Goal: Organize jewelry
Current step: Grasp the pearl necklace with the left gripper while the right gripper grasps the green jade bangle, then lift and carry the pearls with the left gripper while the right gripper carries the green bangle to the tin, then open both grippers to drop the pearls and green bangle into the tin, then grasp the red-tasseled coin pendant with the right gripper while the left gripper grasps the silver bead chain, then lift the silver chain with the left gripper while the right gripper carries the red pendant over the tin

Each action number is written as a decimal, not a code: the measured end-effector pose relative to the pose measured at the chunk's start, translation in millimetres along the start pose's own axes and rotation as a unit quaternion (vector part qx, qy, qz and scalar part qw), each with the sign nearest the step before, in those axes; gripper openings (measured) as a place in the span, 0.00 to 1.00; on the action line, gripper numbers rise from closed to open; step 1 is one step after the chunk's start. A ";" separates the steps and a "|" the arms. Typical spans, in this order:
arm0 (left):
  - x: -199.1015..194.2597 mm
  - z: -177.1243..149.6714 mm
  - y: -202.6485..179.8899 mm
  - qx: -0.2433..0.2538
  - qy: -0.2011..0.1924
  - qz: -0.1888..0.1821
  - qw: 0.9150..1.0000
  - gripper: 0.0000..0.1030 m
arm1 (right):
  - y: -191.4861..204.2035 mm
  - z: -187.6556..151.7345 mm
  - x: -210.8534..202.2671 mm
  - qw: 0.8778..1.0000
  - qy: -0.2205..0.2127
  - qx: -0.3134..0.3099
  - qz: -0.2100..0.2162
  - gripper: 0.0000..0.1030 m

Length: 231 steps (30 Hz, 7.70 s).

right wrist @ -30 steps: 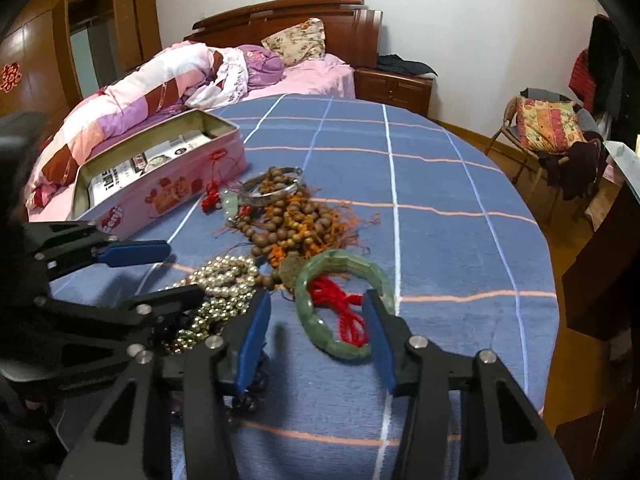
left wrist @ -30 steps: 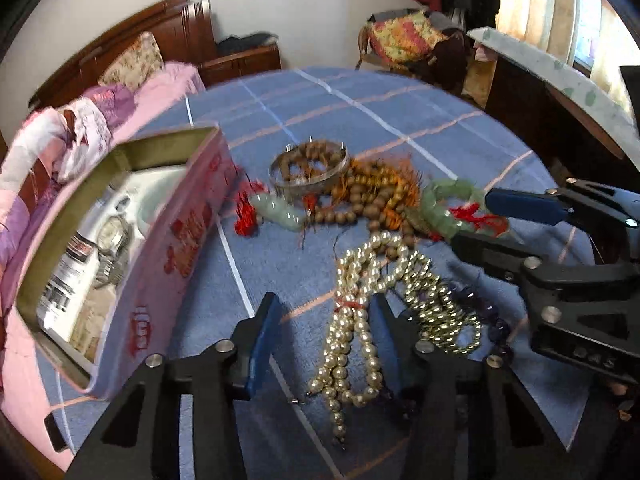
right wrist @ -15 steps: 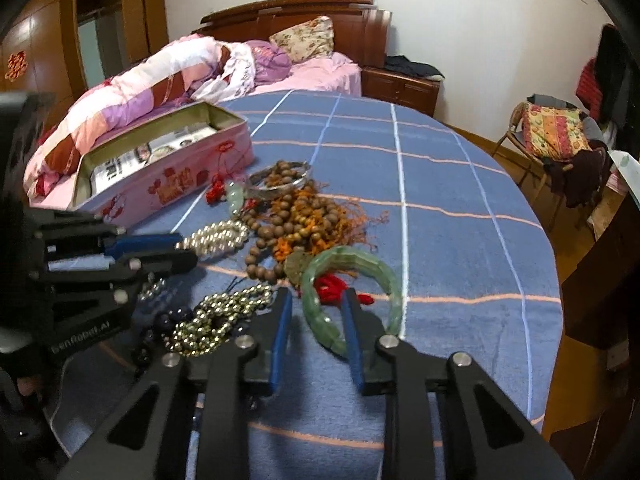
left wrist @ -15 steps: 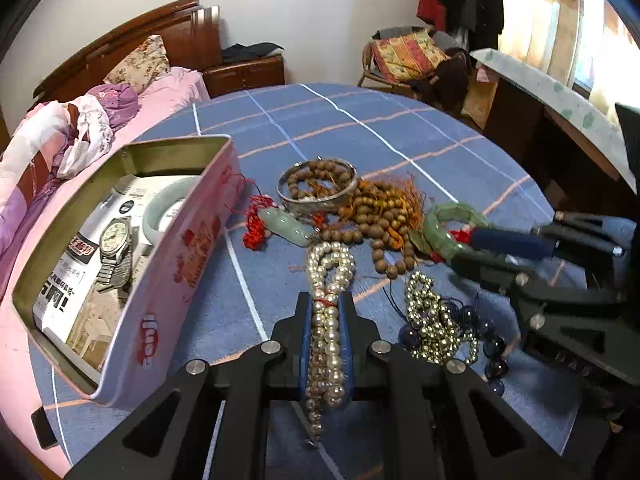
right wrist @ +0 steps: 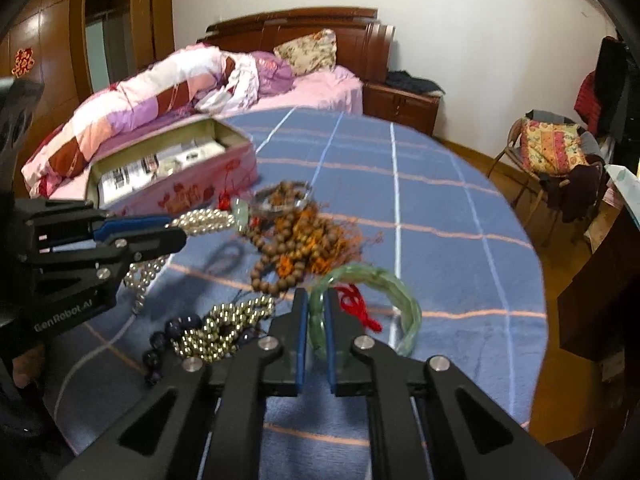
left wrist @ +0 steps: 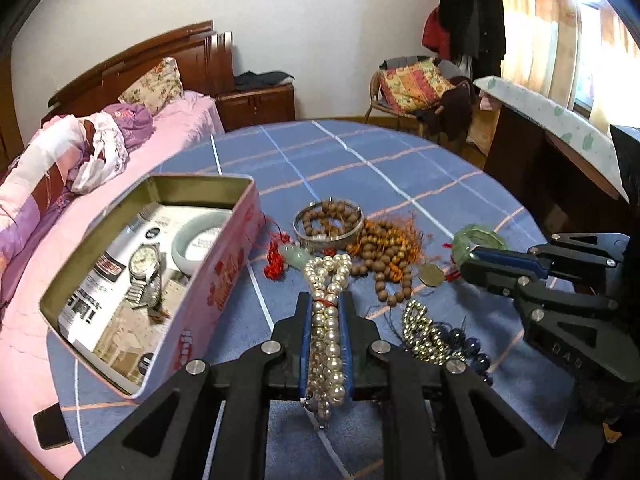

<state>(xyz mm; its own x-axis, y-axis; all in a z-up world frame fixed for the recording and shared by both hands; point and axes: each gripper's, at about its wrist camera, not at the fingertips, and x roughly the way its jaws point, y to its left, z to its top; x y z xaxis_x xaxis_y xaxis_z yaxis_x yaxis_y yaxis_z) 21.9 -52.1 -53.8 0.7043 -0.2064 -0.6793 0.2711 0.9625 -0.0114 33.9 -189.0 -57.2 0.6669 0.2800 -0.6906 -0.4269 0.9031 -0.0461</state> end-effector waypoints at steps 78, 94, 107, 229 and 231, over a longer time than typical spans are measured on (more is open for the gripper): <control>-35.5 23.5 40.1 -0.040 -0.045 0.009 0.998 0.12 | -31.1 33.8 -24.7 0.998 -0.020 0.055 0.004 0.09; -35.0 24.3 40.2 -0.038 -0.043 0.004 0.998 0.12 | -42.6 46.4 -31.6 0.998 -0.036 0.057 -0.006 0.08; -44.0 34.6 50.1 -0.039 -0.056 0.017 0.998 0.12 | -25.9 72.3 -37.6 0.997 -0.057 0.045 0.021 0.08; -61.2 36.3 -11.1 -0.008 -0.043 -0.088 0.995 0.04 | -5.2 -35.2 -32.2 0.999 0.008 0.009 -0.048 0.09; -69.1 43.0 -10.1 -0.007 -0.055 -0.089 0.994 0.04 | -5.2 -32.2 -37.2 0.999 -0.001 0.011 -0.047 0.09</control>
<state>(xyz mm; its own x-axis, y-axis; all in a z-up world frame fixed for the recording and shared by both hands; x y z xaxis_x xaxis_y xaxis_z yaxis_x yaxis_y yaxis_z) -1.3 -55.1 24.8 0.7142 -0.3912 -0.5805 0.3895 0.9111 -0.1348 -8.4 -214.6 -54.5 0.7045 0.1949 -0.6824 -0.3498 0.9320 -0.0949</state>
